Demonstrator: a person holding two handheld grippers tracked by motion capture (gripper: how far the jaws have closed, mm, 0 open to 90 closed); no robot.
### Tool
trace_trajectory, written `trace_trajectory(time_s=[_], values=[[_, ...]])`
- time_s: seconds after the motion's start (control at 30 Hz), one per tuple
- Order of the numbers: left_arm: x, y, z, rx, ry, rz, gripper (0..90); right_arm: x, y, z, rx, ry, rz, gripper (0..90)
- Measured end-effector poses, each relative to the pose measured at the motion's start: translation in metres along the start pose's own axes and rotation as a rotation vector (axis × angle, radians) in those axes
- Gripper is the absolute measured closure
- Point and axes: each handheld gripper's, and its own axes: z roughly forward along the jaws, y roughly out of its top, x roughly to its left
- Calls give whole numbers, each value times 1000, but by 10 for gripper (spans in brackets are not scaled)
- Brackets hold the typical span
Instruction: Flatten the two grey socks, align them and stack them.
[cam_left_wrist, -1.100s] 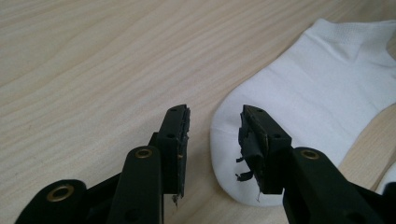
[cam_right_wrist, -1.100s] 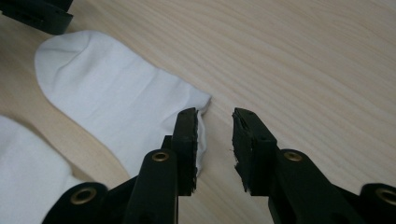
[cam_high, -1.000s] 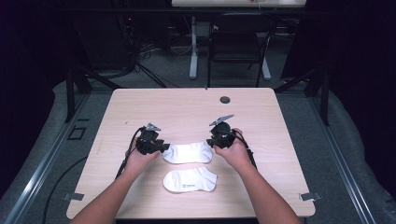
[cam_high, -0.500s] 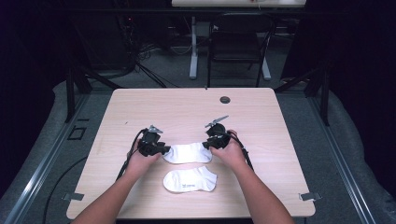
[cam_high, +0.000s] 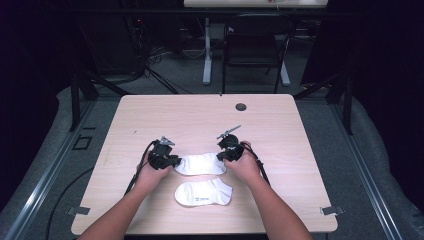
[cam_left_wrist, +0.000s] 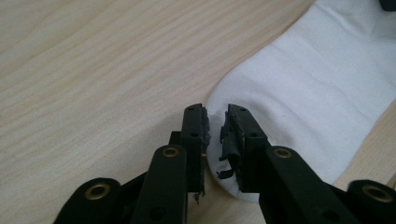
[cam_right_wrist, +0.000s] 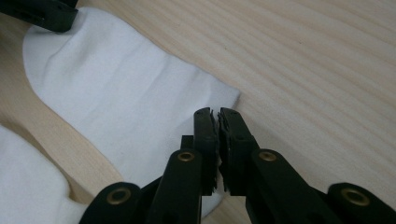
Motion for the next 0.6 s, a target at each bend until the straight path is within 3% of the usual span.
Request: trace_trajectory(time_s=[0.17,0.6], values=[[-2,0,0,3,-16,18,872,1,0,-2,10,7,-13,871],[-4,4,-4,-1,-17,33,886,2,0,-12,-32,20,-1,875]])
